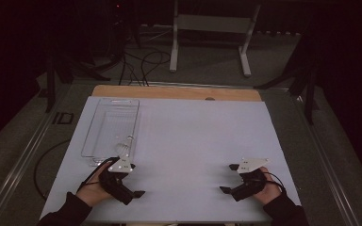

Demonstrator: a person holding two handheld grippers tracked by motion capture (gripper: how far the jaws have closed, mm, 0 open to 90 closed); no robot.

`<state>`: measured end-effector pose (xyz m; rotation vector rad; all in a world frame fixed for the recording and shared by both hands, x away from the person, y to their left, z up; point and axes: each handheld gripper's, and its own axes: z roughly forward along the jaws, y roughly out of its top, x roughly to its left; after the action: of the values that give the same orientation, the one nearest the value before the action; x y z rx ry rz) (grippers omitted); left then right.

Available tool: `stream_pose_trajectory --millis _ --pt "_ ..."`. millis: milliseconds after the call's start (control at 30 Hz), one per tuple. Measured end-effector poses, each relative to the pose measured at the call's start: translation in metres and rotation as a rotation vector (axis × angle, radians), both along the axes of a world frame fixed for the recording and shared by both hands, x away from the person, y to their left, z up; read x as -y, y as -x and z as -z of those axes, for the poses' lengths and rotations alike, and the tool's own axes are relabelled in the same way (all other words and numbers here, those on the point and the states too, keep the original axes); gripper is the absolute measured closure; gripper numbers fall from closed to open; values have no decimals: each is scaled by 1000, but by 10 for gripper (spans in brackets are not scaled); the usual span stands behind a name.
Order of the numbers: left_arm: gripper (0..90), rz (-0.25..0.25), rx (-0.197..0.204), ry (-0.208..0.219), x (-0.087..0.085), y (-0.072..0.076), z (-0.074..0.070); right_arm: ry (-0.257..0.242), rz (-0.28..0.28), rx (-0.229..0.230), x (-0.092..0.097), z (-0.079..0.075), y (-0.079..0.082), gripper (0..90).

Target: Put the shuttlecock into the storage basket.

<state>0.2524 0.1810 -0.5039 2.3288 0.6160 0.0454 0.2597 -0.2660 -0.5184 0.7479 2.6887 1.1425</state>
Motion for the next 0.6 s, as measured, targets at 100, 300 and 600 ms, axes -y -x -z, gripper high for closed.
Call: stream_pose_trajectory --millis 100,300,600 --pt "2 -16 -3 4 -7 2 1 -1 6 -2 1 0 1 94" --pt "2 -51 1 12 -20 4 2 -6 12 -3 4 0 3 94" --pt "2 -116 18 37 -32 9 5 -7 32 -7 9 1 5 94"
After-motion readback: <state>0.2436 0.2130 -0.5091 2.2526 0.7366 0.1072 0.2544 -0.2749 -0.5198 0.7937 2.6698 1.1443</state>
